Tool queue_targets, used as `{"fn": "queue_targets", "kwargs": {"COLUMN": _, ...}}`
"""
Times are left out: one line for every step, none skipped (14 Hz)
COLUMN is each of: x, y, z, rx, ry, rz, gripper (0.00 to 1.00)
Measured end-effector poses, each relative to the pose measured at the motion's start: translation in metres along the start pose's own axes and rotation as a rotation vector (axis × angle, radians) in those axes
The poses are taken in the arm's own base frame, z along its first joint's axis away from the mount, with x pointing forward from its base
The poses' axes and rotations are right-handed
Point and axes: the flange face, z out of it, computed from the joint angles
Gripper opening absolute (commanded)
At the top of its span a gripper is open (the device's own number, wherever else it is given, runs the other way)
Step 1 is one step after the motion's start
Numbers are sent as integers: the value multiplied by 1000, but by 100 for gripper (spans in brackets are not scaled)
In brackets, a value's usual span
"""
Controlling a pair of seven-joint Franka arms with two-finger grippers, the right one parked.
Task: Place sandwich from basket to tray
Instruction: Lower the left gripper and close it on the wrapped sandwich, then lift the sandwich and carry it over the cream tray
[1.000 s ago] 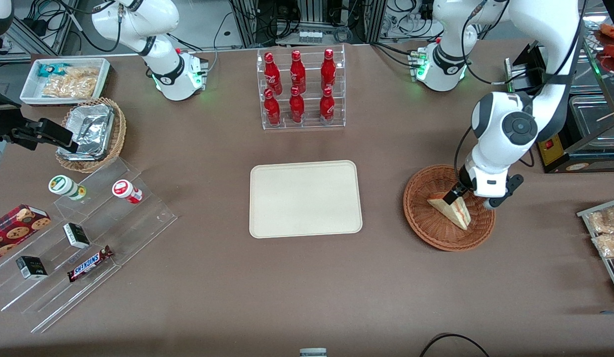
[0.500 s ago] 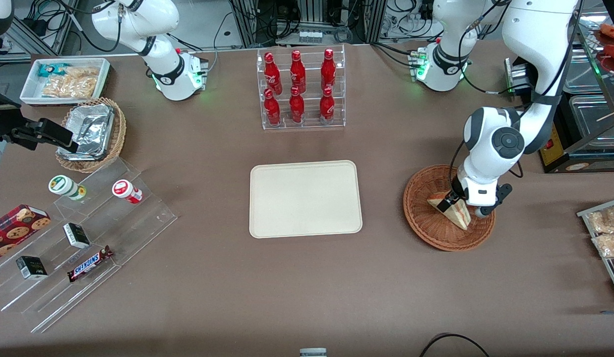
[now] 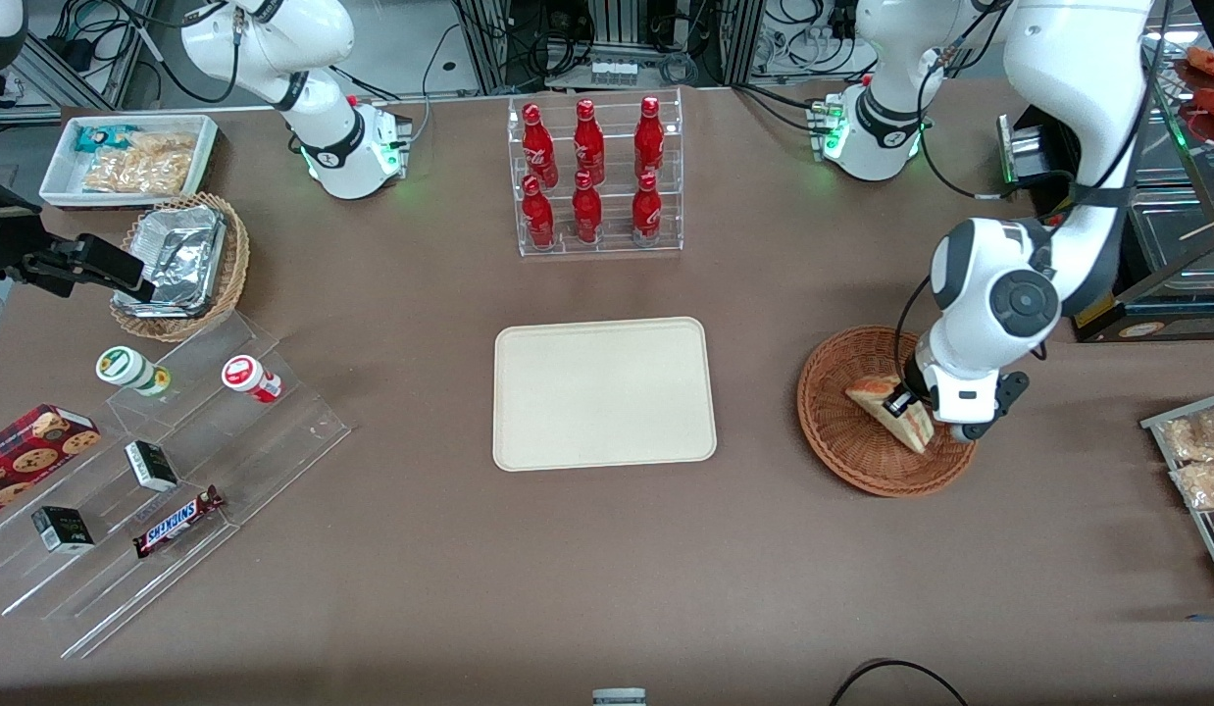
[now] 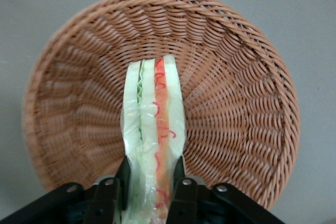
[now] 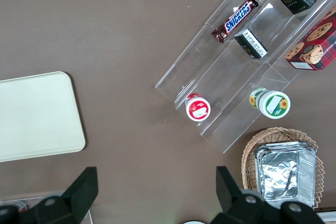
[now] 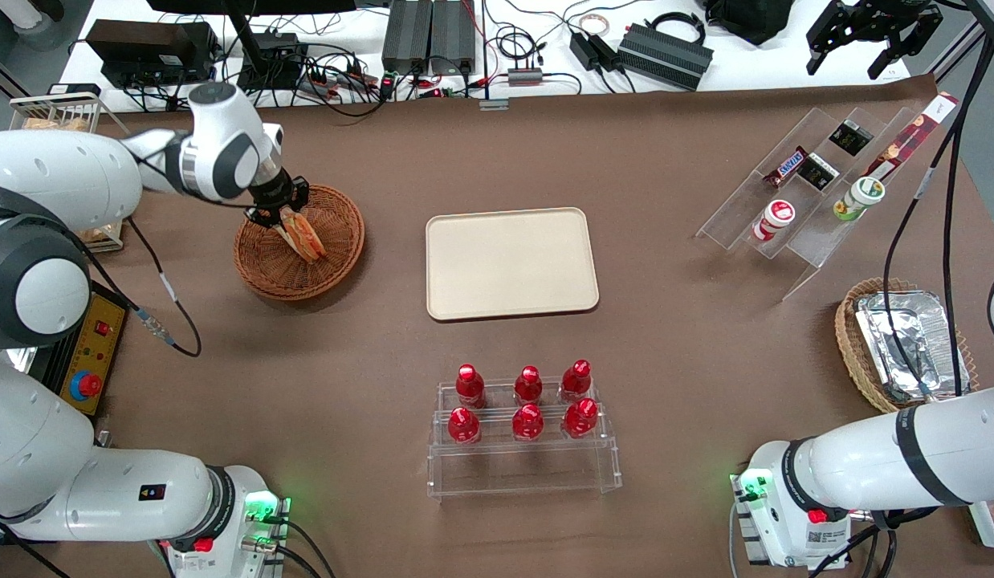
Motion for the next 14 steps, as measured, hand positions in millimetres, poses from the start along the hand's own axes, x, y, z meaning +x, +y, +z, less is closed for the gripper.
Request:
{"fn": "queue_targets", "kwargs": {"x": 3, "y": 3, "z": -21, "rx": 23, "ry": -14, "rz": 6, "gripper": 14}}
{"fn": "queue_targets", "kwargs": {"x": 5, "y": 5, "z": -42, "rx": 29, "ry": -14, "rz": 11, "gripper": 14}}
{"fn": "queue_targets", "kwargs": {"x": 4, "y": 6, "z": -61, "rx": 26, "ry": -7, "rz": 14, "gripper": 14}}
{"fn": "queue_targets", "kwargs": {"x": 1, "y": 8, "z": -80, "rx": 21, "ry": 0, "rz": 22, "gripper": 14}}
{"fn": "queue_targets", "kwargs": {"x": -8, "y": 15, "z": -100, "rx": 17, "ry": 6, "rz": 40, "gripper": 14}}
{"fn": "queue_targets", "kwargs": {"x": -20, "y": 26, "z": -118, "rx": 10, "ry": 13, "rz": 69, "gripper": 15}}
{"fn": "queue_targets", "kwargs": {"x": -38, "y": 44, "z": -134, "rx": -4, "ry": 23, "rz": 108, "gripper": 15}}
{"fn": "queue_targets", "kwargs": {"x": -60, "y": 63, "z": -147, "rx": -20, "ry": 35, "rz": 149, "gripper": 15}}
{"fn": "queue_targets", "kwargs": {"x": -85, "y": 83, "z": -153, "rx": -31, "ry": 42, "rz": 188, "gripper": 15}}
{"fn": "queue_targets", "kwargs": {"x": -111, "y": 101, "z": -155, "rx": -37, "ry": 45, "rz": 230, "gripper": 15}}
{"fn": "queue_targets", "kwargs": {"x": -135, "y": 119, "z": -152, "rx": -38, "ry": 43, "rz": 271, "gripper": 15}}
{"fn": "queue_targets", "kwargs": {"x": -155, "y": 136, "z": -144, "rx": -34, "ry": 35, "rz": 310, "gripper": 15}}
{"fn": "queue_targets", "kwargs": {"x": -173, "y": 153, "z": -133, "rx": -32, "ry": 27, "rz": 346, "gripper": 15}}
{"fn": "queue_targets", "kwargs": {"x": -187, "y": 171, "z": -122, "rx": -38, "ry": 21, "rz": 377, "gripper": 15}}
